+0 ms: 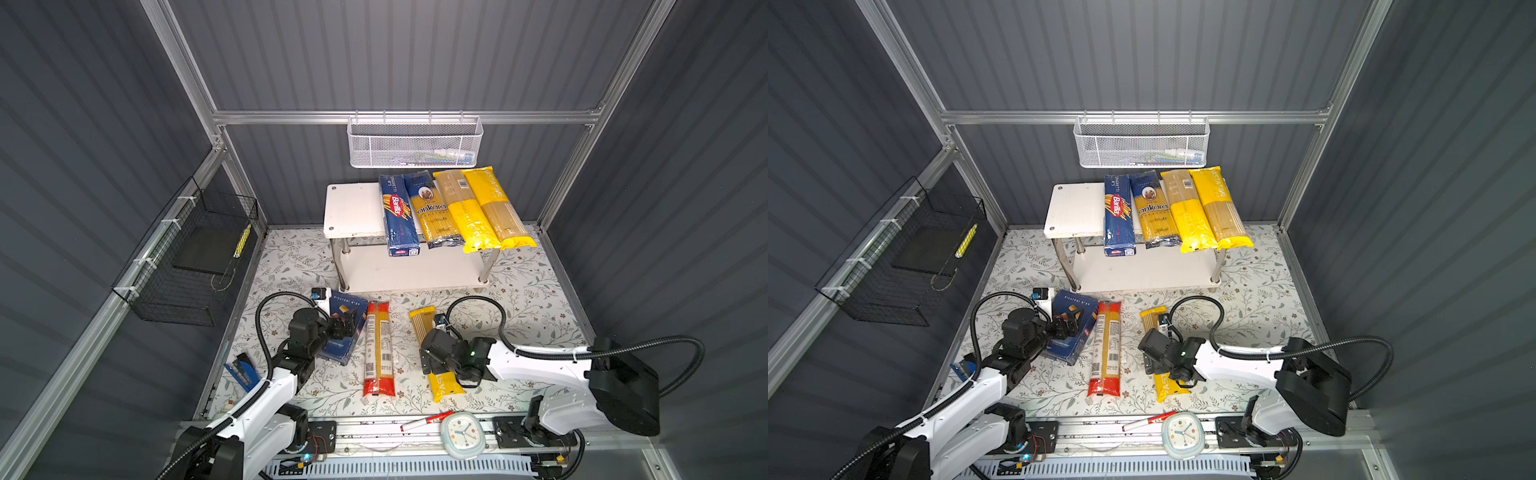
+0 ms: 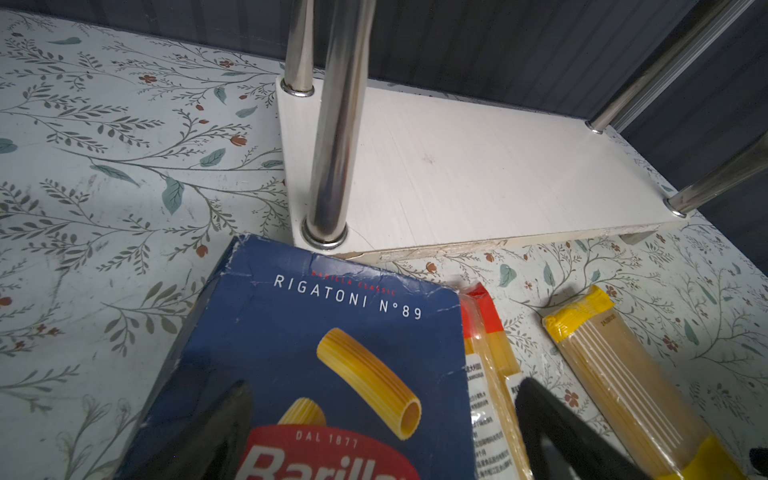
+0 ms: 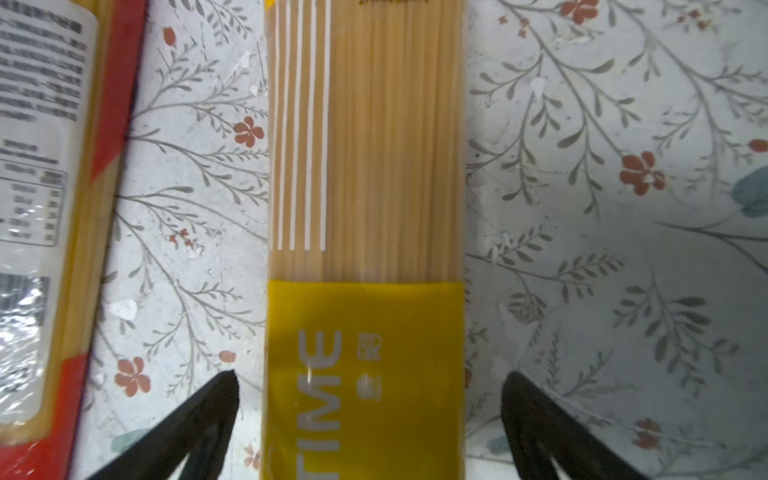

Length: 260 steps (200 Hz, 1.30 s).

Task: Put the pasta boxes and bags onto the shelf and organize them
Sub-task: 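Lift the Pastatime bag with the right gripper and carry it toward the shelf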

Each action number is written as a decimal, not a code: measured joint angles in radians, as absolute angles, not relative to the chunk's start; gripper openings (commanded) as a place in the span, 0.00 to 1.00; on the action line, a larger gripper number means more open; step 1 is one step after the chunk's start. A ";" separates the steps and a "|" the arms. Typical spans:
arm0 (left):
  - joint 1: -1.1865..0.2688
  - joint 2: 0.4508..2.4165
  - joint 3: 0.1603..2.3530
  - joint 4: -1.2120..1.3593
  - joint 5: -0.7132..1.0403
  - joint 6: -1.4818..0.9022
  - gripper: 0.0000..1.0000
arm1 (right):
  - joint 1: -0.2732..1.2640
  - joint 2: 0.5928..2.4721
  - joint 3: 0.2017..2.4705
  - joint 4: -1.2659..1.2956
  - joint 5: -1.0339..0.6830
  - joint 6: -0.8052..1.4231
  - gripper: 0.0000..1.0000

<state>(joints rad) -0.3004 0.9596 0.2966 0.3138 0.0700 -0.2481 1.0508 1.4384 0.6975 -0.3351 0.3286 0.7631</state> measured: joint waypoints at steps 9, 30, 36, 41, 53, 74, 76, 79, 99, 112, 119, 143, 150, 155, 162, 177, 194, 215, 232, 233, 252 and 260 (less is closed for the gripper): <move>-0.300 0.960 0.297 0.314 0.070 -0.248 1.00 | 1.047 1.453 0.701 -0.329 0.320 0.754 0.99; -0.300 0.960 0.297 0.314 0.070 -0.248 0.99 | 1.041 1.476 0.708 -0.310 0.305 0.739 0.99; -0.300 0.960 0.297 0.314 0.070 -0.248 1.00 | 1.041 1.483 0.712 -0.306 0.301 0.738 0.99; -0.300 0.960 0.297 0.314 0.070 -0.248 0.99 | 1.041 1.489 0.715 -0.302 0.299 0.736 0.99; -0.300 0.960 0.297 0.314 0.070 -0.248 1.00 | 1.040 1.505 0.721 -0.292 0.294 0.734 0.99; -0.300 0.960 0.297 0.314 0.070 -0.248 0.99 | 1.038 1.534 0.722 -0.281 0.288 0.732 0.99; -0.300 0.960 0.297 0.314 0.070 -0.248 1.00 | 1.037 1.538 0.722 -0.280 0.287 0.732 0.99; -0.300 0.960 0.297 0.314 0.070 -0.248 0.99 | 1.036 1.543 0.722 -0.279 0.287 0.732 0.99; -0.300 0.960 0.297 0.314 0.070 -0.248 1.00 | 1.035 1.565 0.739 -0.278 0.295 0.736 0.96; -0.300 0.960 0.297 0.314 0.070 -0.248 1.00 | 1.034 1.570 0.741 -0.276 0.300 0.739 0.93; -0.300 0.960 0.297 0.314 0.070 -0.248 1.00 | 1.034 1.571 0.741 -0.276 0.303 0.740 0.91; -0.300 0.960 0.297 0.314 0.070 -0.248 1.00 | 1.033 1.579 0.745 -0.276 0.316 0.741 0.81; -0.300 0.960 0.297 0.314 0.070 -0.248 1.00 | 1.032 1.580 0.745 -0.276 0.318 0.742 0.79; -0.300 0.960 0.297 0.314 0.070 -0.248 0.99 | 1.031 1.580 0.745 -0.276 0.318 0.743 0.78; -0.300 0.960 0.297 0.314 0.070 -0.248 1.00 | 1.029 1.580 0.745 -0.274 0.318 0.744 0.75; -0.300 0.960 0.297 0.314 0.070 -0.248 1.00 | 1.028 1.580 0.745 -0.270 0.318 0.744 0.71; -0.300 0.960 0.297 0.314 0.070 -0.248 0.99 | 1.028 1.579 0.745 -0.268 0.318 0.750 0.65; -0.300 0.960 0.297 0.314 0.070 -0.248 1.00 | 1.027 1.579 0.745 -0.253 0.315 0.758 0.57; -0.300 0.960 0.297 0.314 0.070 -0.248 0.99 | 1.028 1.579 0.744 -0.245 0.314 0.759 0.49; -0.300 0.960 0.297 0.314 0.070 -0.248 1.00 | 1.028 1.579 0.744 -0.245 0.314 0.761 0.49; -0.300 0.960 0.297 0.314 0.070 -0.248 1.00 | 1.027 1.576 0.744 -0.237 0.314 0.765 0.44; -0.300 0.960 0.297 0.314 0.070 -0.248 0.99 | 1.027 1.573 0.743 -0.233 0.315 0.767 0.41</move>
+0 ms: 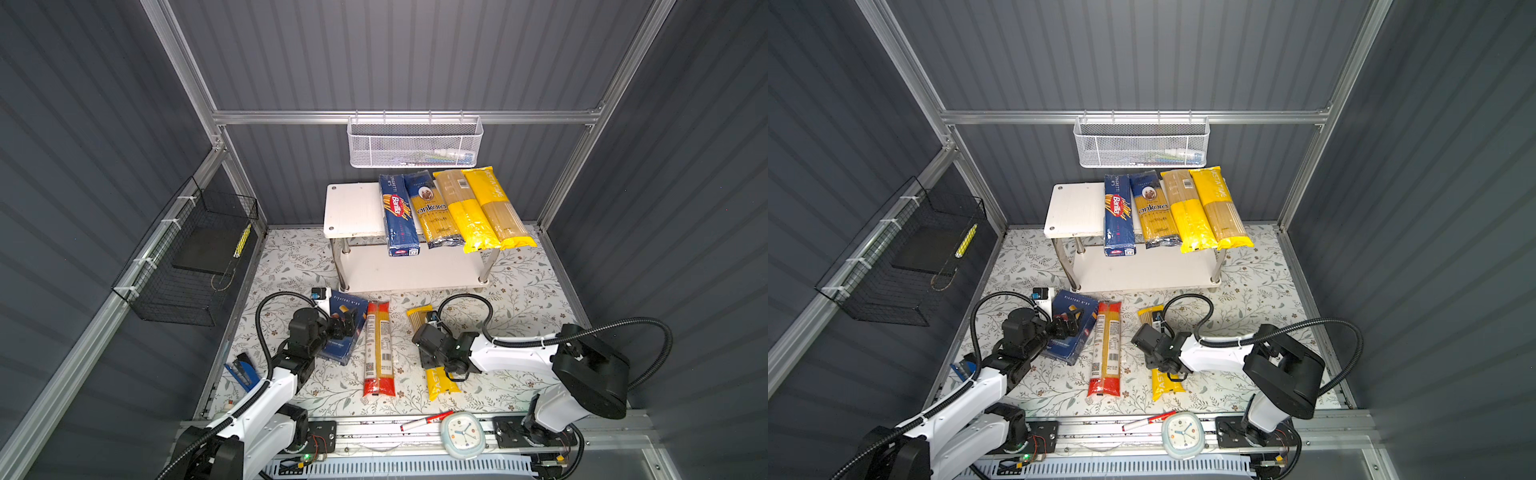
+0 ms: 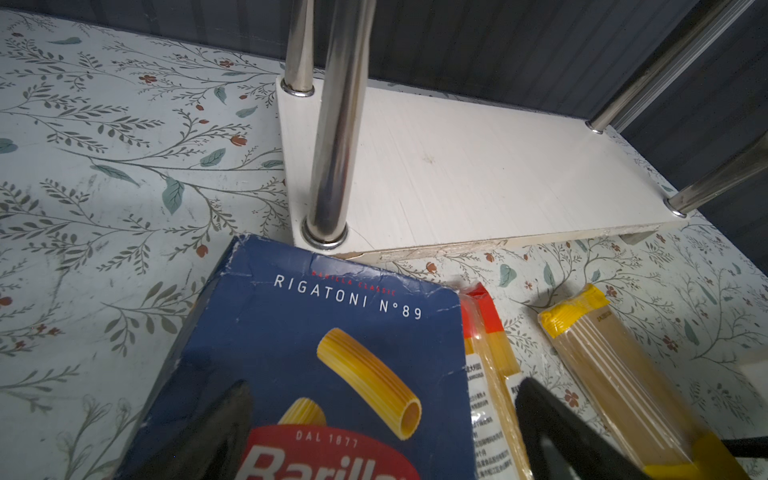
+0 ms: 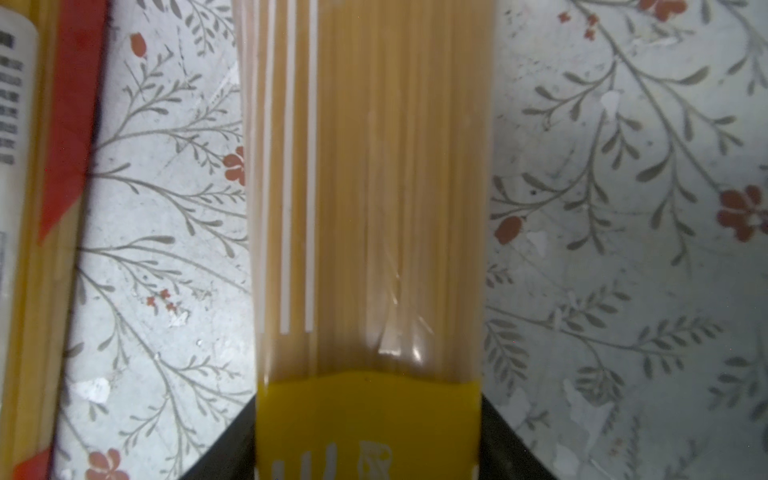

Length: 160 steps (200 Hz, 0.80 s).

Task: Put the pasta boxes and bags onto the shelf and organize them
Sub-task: 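Lift the Pastatime bag with the right gripper and carry it toward the shelf, then tilt the bag upright and raise it toward the shelf front with the right gripper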

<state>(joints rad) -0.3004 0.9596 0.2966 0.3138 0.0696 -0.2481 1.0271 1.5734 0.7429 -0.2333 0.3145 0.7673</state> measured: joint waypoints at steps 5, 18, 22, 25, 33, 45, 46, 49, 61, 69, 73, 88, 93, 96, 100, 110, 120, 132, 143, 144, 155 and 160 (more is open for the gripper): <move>-0.300 0.960 0.297 0.314 0.070 -0.248 1.00 | 1.028 1.571 0.742 -0.232 0.315 0.769 0.40; -0.300 0.960 0.297 0.314 0.070 -0.248 1.00 | 1.027 1.562 0.738 -0.230 0.315 0.773 0.35; -0.300 0.960 0.297 0.314 0.070 -0.248 1.00 | 1.027 1.558 0.736 -0.228 0.315 0.777 0.34; -0.300 0.960 0.297 0.314 0.070 -0.248 1.00 | 1.027 1.555 0.733 -0.226 0.315 0.778 0.32; -0.300 0.960 0.297 0.314 0.070 -0.248 1.00 | 1.028 1.544 0.724 -0.217 0.318 0.783 0.29; -0.300 0.961 0.297 0.314 0.070 -0.248 0.99 | 1.028 1.523 0.707 -0.205 0.319 0.789 0.26; -0.300 0.961 0.297 0.314 0.070 -0.248 0.99 | 1.028 1.520 0.706 -0.204 0.320 0.790 0.26; -0.300 0.961 0.297 0.314 0.070 -0.248 1.00 | 1.028 1.514 0.701 -0.203 0.320 0.793 0.25; -0.300 0.965 0.297 0.314 0.070 -0.248 1.00 | 1.028 1.485 0.682 -0.202 0.323 0.801 0.21; -0.300 0.967 0.297 0.314 0.069 -0.248 1.00 | 1.028 1.464 0.669 -0.203 0.325 0.804 0.20; -0.300 0.968 0.297 0.314 0.069 -0.248 1.00 | 1.028 1.454 0.663 -0.202 0.327 0.804 0.19; -0.300 0.970 0.297 0.314 0.069 -0.248 0.99 | 1.028 1.407 0.638 -0.204 0.338 0.804 0.17; -0.300 0.970 0.297 0.315 0.069 -0.248 1.00 | 1.028 1.393 0.633 -0.206 0.344 0.804 0.17; -0.300 0.970 0.297 0.315 0.069 -0.248 1.00 | 1.028 1.385 0.630 -0.207 0.346 0.804 0.16; -0.300 0.970 0.297 0.315 0.069 -0.248 0.99 | 1.028 1.373 0.627 -0.209 0.350 0.804 0.15; -0.300 0.969 0.297 0.315 0.069 -0.248 1.00 | 1.028 1.349 0.624 -0.213 0.360 0.804 0.14; -0.300 0.969 0.297 0.315 0.068 -0.248 0.99 | 1.028 1.328 0.624 -0.214 0.373 0.803 0.12; -0.300 0.970 0.297 0.315 0.066 -0.248 1.00 | 1.028 1.300 0.624 -0.215 0.385 0.803 0.12; -0.300 0.970 0.297 0.315 0.066 -0.248 0.99 | 1.028 1.277 0.621 -0.215 0.394 0.803 0.12; -0.300 0.970 0.297 0.315 0.066 -0.248 1.00 | 1.028 1.274 0.620 -0.215 0.395 0.803 0.12; -0.300 0.969 0.297 0.315 0.066 -0.248 1.00 | 1.027 1.250 0.612 -0.216 0.401 0.803 0.12; -0.300 0.969 0.297 0.315 0.066 -0.248 1.00 | 1.026 1.239 0.609 -0.219 0.403 0.803 0.12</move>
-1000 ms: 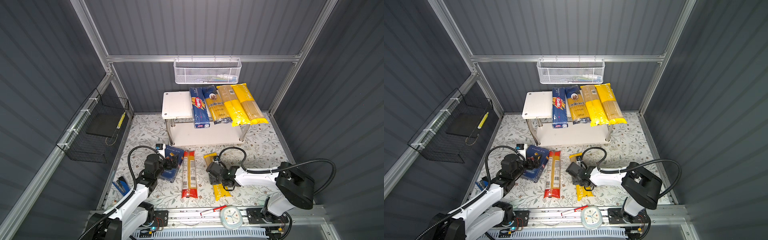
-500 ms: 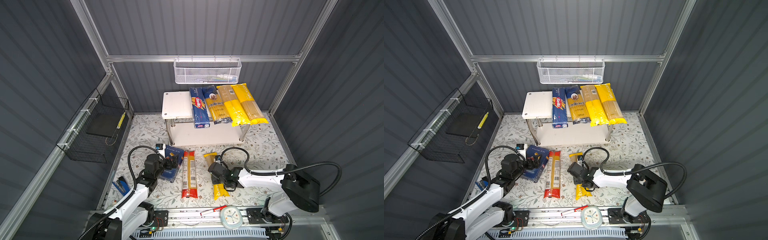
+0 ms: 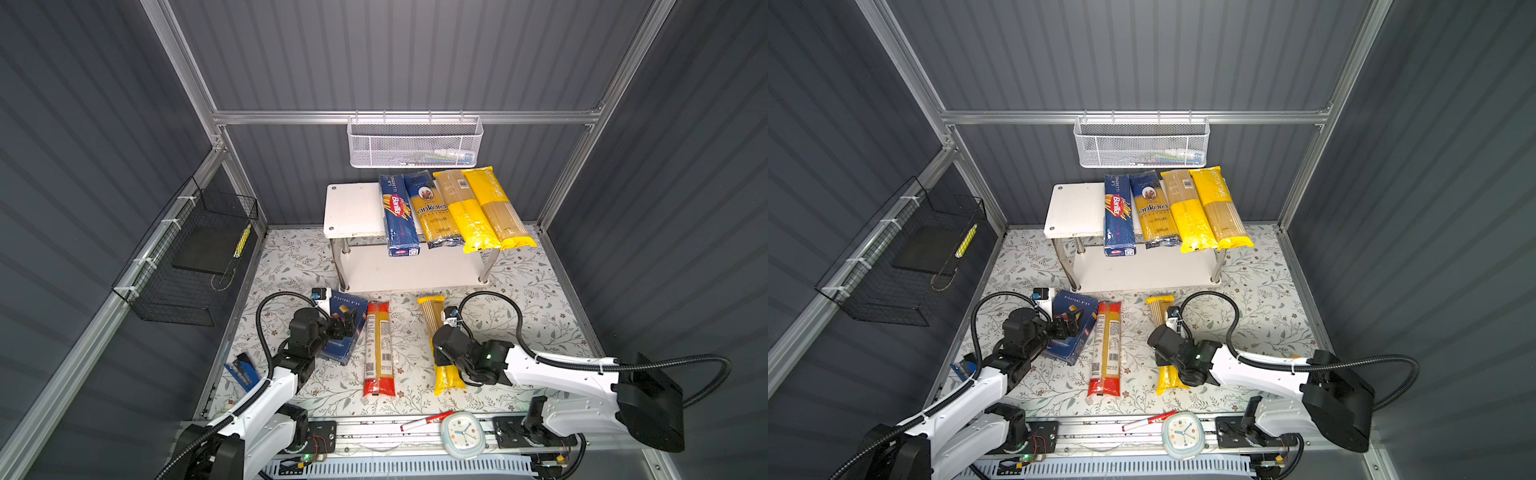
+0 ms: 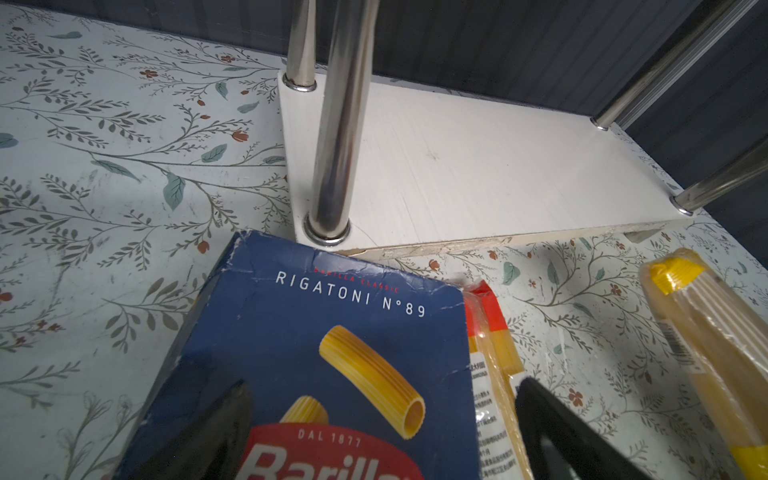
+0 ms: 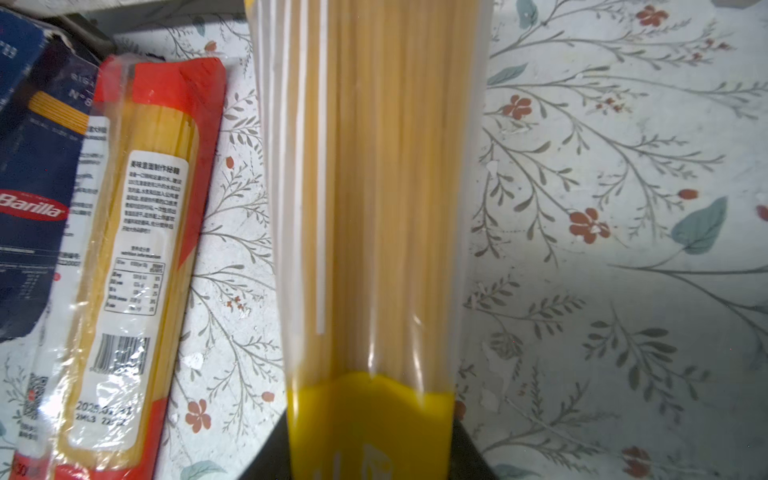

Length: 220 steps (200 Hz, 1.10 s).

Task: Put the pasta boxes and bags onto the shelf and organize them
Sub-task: 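Tilt the bag upright and raise it toward the shelf front with the right gripper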

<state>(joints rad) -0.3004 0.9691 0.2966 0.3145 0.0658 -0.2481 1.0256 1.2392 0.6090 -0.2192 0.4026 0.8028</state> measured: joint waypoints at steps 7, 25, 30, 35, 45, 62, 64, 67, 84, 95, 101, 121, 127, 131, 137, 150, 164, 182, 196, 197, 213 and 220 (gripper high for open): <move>-0.300 0.969 0.297 0.315 0.066 -0.248 1.00 | 1.023 1.225 0.605 -0.224 0.404 0.803 0.12; -0.300 0.969 0.297 0.315 0.066 -0.248 1.00 | 1.007 1.186 0.590 -0.242 0.408 0.802 0.11; -0.300 0.969 0.297 0.315 0.065 -0.248 0.99 | 1.002 1.175 0.586 -0.248 0.409 0.802 0.11; -0.300 0.969 0.297 0.315 0.066 -0.248 0.99 | 0.995 1.162 0.581 -0.253 0.409 0.802 0.11; -0.300 0.969 0.297 0.315 0.066 -0.248 1.00 | 0.984 1.133 0.572 -0.267 0.411 0.800 0.11; -0.300 0.969 0.297 0.315 0.066 -0.248 1.00 | 0.966 1.087 0.561 -0.284 0.417 0.797 0.10; -0.300 0.969 0.297 0.315 0.066 -0.248 0.99 | 0.963 1.082 0.561 -0.286 0.417 0.796 0.10; -0.300 0.969 0.297 0.315 0.066 -0.248 0.99 | 0.960 1.075 0.559 -0.288 0.418 0.795 0.10; -0.300 0.969 0.297 0.314 0.066 -0.248 1.00 | 0.942 1.040 0.550 -0.290 0.419 0.786 0.10; -0.300 0.969 0.297 0.314 0.065 -0.248 1.00 | 0.927 1.028 0.546 -0.294 0.416 0.779 0.10; -0.300 0.968 0.297 0.314 0.065 -0.248 1.00 | 0.916 1.023 0.545 -0.297 0.414 0.776 0.10; -0.300 0.963 0.297 0.314 0.065 -0.248 1.00 | 0.883 1.015 0.544 -0.315 0.411 0.764 0.09; -0.300 0.962 0.297 0.314 0.065 -0.248 1.00 | 0.875 1.013 0.544 -0.319 0.410 0.761 0.09; -0.300 0.962 0.297 0.314 0.065 -0.248 0.99 | 0.868 1.010 0.544 -0.323 0.408 0.758 0.09; -0.300 0.962 0.297 0.314 0.065 -0.248 1.00 | 0.861 1.007 0.544 -0.326 0.406 0.757 0.09; -0.300 0.962 0.297 0.314 0.066 -0.248 1.00 | 0.848 1.000 0.544 -0.328 0.403 0.751 0.09; -0.300 0.962 0.297 0.314 0.065 -0.248 1.00 | 0.835 0.991 0.544 -0.330 0.400 0.742 0.09; -0.300 0.962 0.297 0.314 0.065 -0.248 0.99 | 0.815 0.981 0.544 -0.330 0.393 0.722 0.09; -0.300 0.961 0.297 0.314 0.065 -0.248 1.00 | 0.791 0.979 0.546 -0.332 0.384 0.704 0.10; -0.300 0.960 0.297 0.314 0.065 -0.248 1.00 | 0.790 0.979 0.546 -0.332 0.384 0.703 0.10; -0.300 0.959 0.297 0.314 0.065 -0.248 1.00 | 0.749 0.982 0.557 -0.344 0.365 0.677 0.10; -0.300 0.959 0.297 0.313 0.065 -0.248 1.00 | 0.732 0.987 0.565 -0.350 0.358 0.666 0.10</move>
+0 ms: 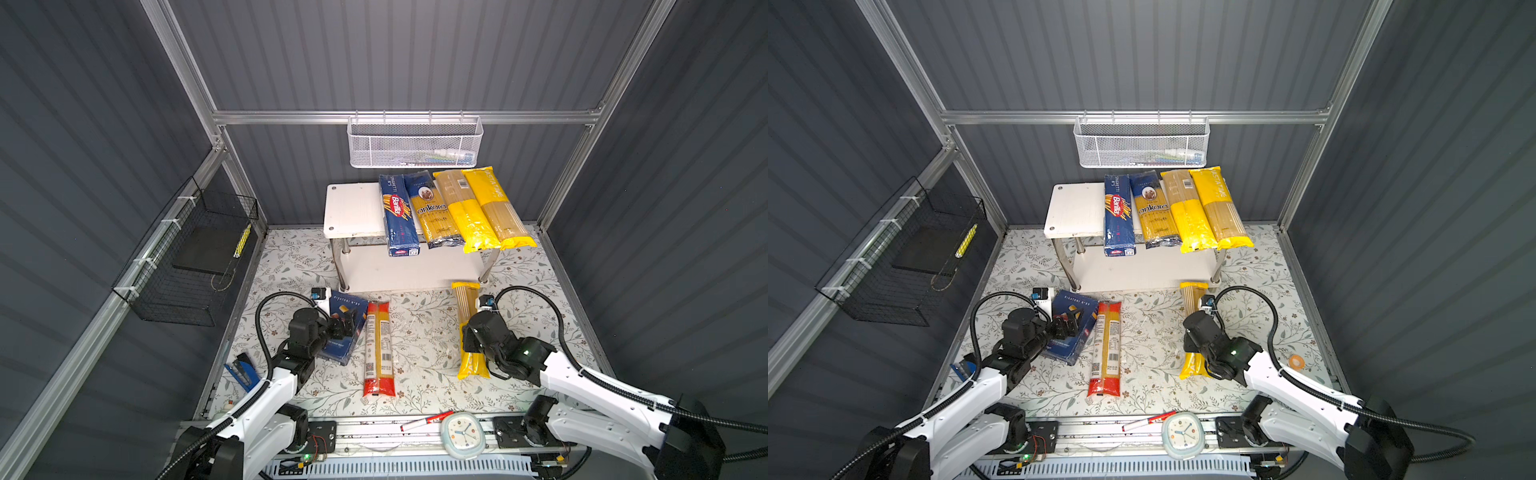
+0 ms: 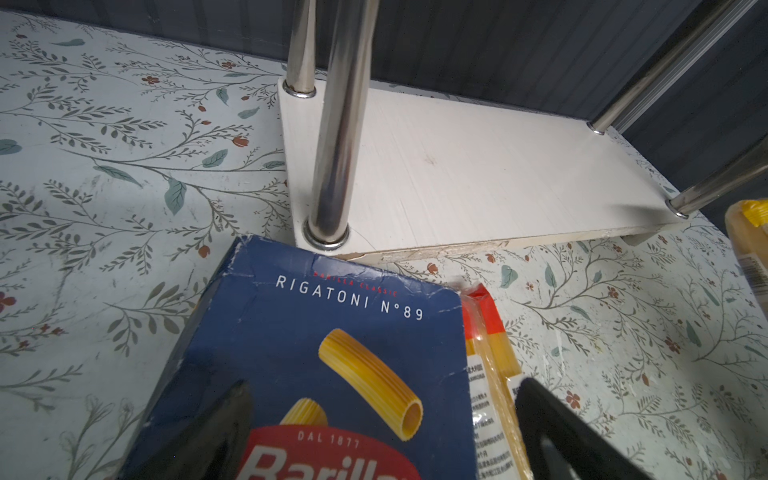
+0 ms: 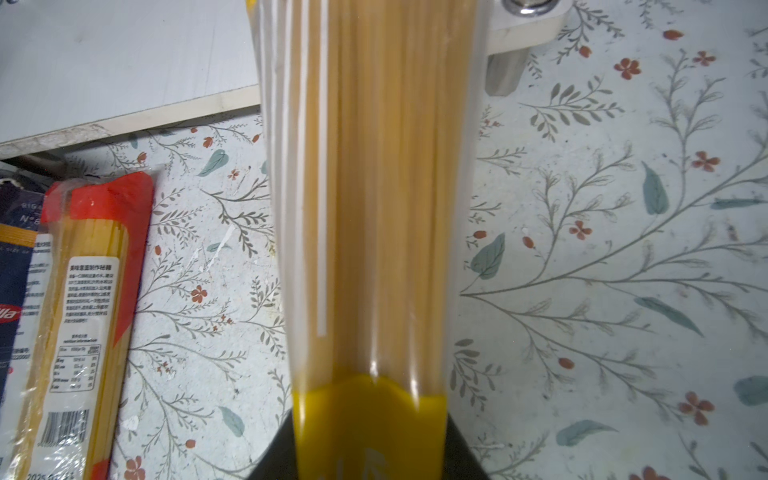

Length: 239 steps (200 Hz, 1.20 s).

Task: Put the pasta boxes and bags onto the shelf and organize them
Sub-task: 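Tilt the bag upright and raise it toward the shelf front with the right gripper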

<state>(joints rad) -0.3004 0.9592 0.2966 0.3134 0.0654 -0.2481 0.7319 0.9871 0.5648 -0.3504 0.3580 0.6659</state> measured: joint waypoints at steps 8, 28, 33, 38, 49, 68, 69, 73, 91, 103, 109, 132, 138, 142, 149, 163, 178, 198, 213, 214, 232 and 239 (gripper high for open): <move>-0.300 0.959 0.297 0.313 0.065 -0.248 1.00 | 0.710 0.996 0.579 -0.360 0.347 0.652 0.10; -0.300 0.959 0.297 0.313 0.066 -0.248 1.00 | 0.669 1.022 0.614 -0.370 0.328 0.618 0.10; -0.300 0.959 0.297 0.313 0.066 -0.248 1.00 | 0.659 1.030 0.624 -0.371 0.322 0.609 0.10; -0.300 0.959 0.297 0.313 0.066 -0.248 1.00 | 0.651 1.037 0.634 -0.371 0.317 0.600 0.10; -0.300 0.959 0.297 0.313 0.066 -0.248 0.99 | 0.631 1.056 0.658 -0.373 0.305 0.579 0.10; -0.300 0.957 0.297 0.313 0.066 -0.248 1.00 | 0.595 1.092 0.703 -0.372 0.277 0.543 0.11; -0.300 0.957 0.297 0.313 0.066 -0.248 1.00 | 0.591 1.096 0.707 -0.372 0.275 0.540 0.11; -0.300 0.957 0.297 0.313 0.066 -0.248 0.99 | 0.583 1.104 0.717 -0.373 0.270 0.533 0.11; -0.300 0.956 0.297 0.313 0.067 -0.248 1.00 | 0.542 1.151 0.762 -0.371 0.249 0.503 0.12; -0.300 0.956 0.297 0.312 0.067 -0.248 0.99 | 0.516 1.189 0.794 -0.371 0.236 0.483 0.12; -0.300 0.956 0.297 0.310 0.066 -0.248 1.00 | 0.505 1.207 0.809 -0.371 0.231 0.472 0.12; -0.300 0.956 0.299 0.310 0.067 -0.248 1.00 | 0.477 1.267 0.858 -0.370 0.216 0.438 0.12; -0.300 0.956 0.299 0.310 0.067 -0.248 1.00 | 0.472 1.281 0.871 -0.369 0.212 0.432 0.12; -0.300 0.956 0.299 0.309 0.067 -0.248 1.00 | 0.469 1.290 0.879 -0.368 0.208 0.427 0.12; -0.300 0.956 0.299 0.310 0.067 -0.248 1.00 | 0.464 1.305 0.891 -0.364 0.205 0.418 0.13; -0.300 0.956 0.299 0.310 0.067 -0.248 1.00 | 0.455 1.329 0.912 -0.361 0.198 0.406 0.13; -0.300 0.956 0.299 0.310 0.067 -0.248 1.00 | 0.441 1.351 0.930 -0.354 0.196 0.395 0.13; -0.300 0.956 0.305 0.307 0.070 -0.248 1.00 | 0.417 1.377 0.949 -0.344 0.187 0.384 0.13; -0.300 0.956 0.308 0.307 0.070 -0.248 0.99 | 0.400 1.396 0.961 -0.336 0.181 0.378 0.13; -0.300 0.956 0.308 0.307 0.070 -0.248 0.99 | 0.398 1.398 0.962 -0.336 0.181 0.377 0.13; -0.300 0.956 0.308 0.307 0.070 -0.248 1.00 | 0.381 1.432 0.984 -0.328 0.172 0.370 0.14; -0.300 0.956 0.308 0.307 0.070 -0.248 1.00 | 0.375 1.447 0.994 -0.323 0.168 0.365 0.15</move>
